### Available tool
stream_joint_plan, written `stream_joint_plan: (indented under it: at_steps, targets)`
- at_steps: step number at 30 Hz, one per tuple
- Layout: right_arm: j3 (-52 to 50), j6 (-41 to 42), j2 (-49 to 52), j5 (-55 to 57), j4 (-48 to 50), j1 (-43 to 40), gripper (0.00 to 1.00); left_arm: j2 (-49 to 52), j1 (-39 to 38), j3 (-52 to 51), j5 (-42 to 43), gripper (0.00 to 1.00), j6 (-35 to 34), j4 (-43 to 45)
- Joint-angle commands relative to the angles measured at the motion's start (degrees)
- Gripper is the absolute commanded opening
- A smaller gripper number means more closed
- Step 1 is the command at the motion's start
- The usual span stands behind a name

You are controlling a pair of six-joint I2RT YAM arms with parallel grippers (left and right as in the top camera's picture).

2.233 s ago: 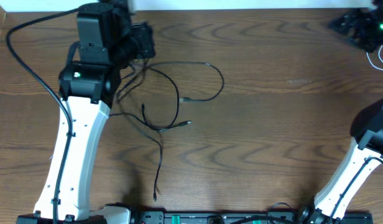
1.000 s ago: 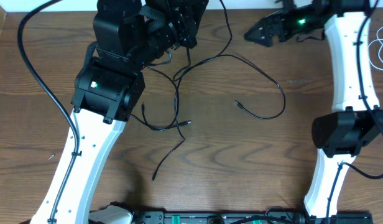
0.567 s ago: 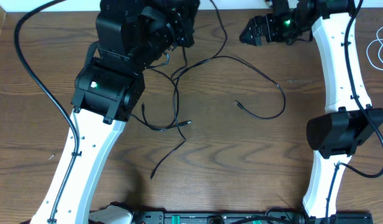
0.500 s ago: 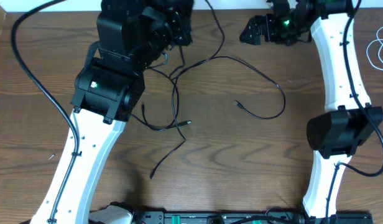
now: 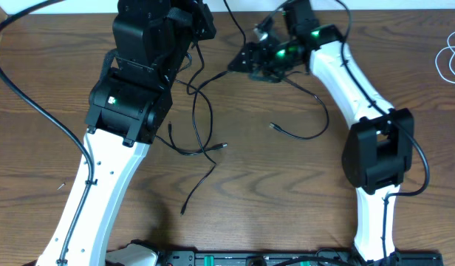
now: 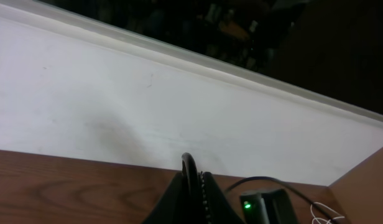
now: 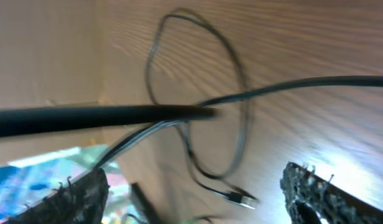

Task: Untangle cables
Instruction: 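Reach the right gripper to the black cables beside the left gripper and grasp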

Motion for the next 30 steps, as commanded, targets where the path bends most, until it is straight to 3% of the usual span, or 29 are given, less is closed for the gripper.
stream_joint_plan:
  at_steps: [1, 7, 14, 22, 30]
  targets:
    - [-0.8, 10.7, 0.0, -2.0, 2.0, 1.2, 0.82, 0.3, 0.1, 0.9, -1.2, 0.08, -0.5, 0.5]
    - [-4.5, 24.1, 0.0, 3.2, 10.2, 5.0, 0.80, 0.5, 0.1, 0.9, -1.2, 0.08, -0.5, 0.5]
    - [-9.8, 37.4, 0.1, 14.2, 28.1, 10.4, 0.78, 0.8, 0.0, 0.9, -1.1, 0.08, -0.6, -0.4]
    - [-10.3, 40.8, 0.1, 26.3, 31.6, 15.5, 0.57, 0.8, 0.0, 0.9, -1.1, 0.08, -0.6, -0.6]
    - [-11.1, 40.8, 0.6, 30.5, 31.6, 18.2, 0.54, 0.8, 0.0, 0.9, -1.1, 0.07, -3.4, -0.6]
